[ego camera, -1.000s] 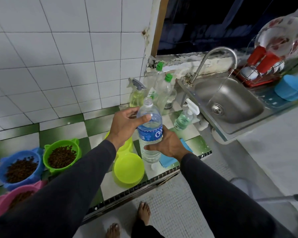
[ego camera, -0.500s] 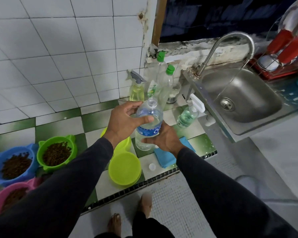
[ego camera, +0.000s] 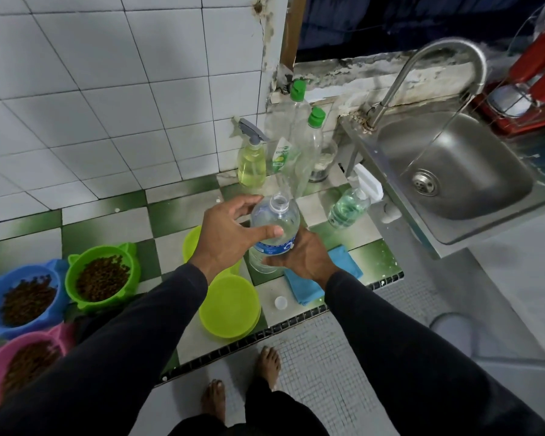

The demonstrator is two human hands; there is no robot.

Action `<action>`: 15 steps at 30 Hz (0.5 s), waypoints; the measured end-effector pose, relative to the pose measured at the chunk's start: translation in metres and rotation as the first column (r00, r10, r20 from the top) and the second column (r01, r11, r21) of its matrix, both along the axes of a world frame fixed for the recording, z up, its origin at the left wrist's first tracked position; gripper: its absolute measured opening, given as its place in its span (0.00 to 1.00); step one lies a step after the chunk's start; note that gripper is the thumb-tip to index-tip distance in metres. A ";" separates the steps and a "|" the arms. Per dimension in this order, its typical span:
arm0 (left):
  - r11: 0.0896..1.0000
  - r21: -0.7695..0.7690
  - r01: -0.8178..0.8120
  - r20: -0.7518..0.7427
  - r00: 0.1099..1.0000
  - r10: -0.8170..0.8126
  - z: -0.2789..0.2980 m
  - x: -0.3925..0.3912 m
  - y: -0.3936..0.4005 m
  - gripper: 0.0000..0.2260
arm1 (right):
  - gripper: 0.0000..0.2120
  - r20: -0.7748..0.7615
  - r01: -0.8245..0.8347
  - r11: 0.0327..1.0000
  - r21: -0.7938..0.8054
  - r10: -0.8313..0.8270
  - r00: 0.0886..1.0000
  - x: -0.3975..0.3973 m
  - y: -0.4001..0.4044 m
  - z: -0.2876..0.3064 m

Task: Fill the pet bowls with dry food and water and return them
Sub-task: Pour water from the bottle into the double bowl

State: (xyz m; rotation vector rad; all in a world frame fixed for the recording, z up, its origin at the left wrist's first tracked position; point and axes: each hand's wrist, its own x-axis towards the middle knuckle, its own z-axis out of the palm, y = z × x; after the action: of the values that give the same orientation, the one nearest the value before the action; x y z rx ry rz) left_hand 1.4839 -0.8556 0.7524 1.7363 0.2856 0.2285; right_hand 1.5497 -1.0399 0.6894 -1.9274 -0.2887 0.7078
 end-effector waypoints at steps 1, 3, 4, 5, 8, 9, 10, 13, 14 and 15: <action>1.000 -0.003 0.002 0.004 1.000 -0.002 -0.001 -0.001 -0.001 0.35 | 0.36 -0.005 0.013 1.000 -0.008 -0.013 1.000 0.000 0.000 0.001; 1.000 -0.009 0.009 0.017 1.000 -0.008 -0.002 -0.001 -0.002 0.34 | 0.39 -0.024 0.041 0.998 0.043 -0.040 0.999 0.000 0.001 0.003; 1.000 -0.004 0.016 0.023 1.000 -0.016 -0.002 -0.001 -0.002 0.35 | 0.39 -0.021 0.058 0.997 0.042 -0.058 0.998 0.000 0.001 0.006; 1.000 0.007 0.029 0.027 0.999 -0.030 -0.002 0.000 -0.002 0.36 | 0.39 -0.023 0.059 0.998 0.035 -0.058 0.998 0.000 0.001 0.008; 0.991 0.061 0.122 0.027 0.992 -0.123 0.001 -0.002 0.001 0.39 | 0.38 -0.062 0.063 0.996 0.058 -0.060 0.996 -0.002 0.000 0.011; 0.985 0.078 0.156 0.023 0.987 -0.158 0.001 -0.002 0.003 0.38 | 0.38 -0.080 0.065 0.995 0.078 -0.058 0.995 -0.003 0.000 0.011; 0.979 0.092 0.181 0.020 0.983 -0.184 0.002 -0.003 0.004 0.37 | 0.39 -0.123 0.095 0.989 0.116 -0.080 0.989 -0.005 0.002 0.010; 0.974 0.093 0.205 0.024 0.978 -0.208 0.001 -0.003 0.007 0.35 | 0.41 -0.022 0.122 0.990 -0.074 -0.124 0.992 -0.007 0.003 -0.001; 0.976 0.069 0.206 0.024 0.978 -0.208 0.000 -0.003 0.008 0.34 | 0.38 0.080 0.097 0.964 -0.249 -0.079 0.994 -0.010 0.000 -0.006; 0.976 0.044 0.211 0.023 0.977 -0.212 -0.001 -0.003 0.008 0.35 | 0.33 0.152 0.079 0.906 -0.417 -0.016 0.988 -0.015 -0.005 -0.013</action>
State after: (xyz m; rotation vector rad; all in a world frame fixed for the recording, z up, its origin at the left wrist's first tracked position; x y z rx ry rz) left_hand 1.4811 -0.8476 0.7514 1.7880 0.0746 0.1032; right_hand 1.5350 -1.0454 0.6766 -2.3982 -0.1858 0.6335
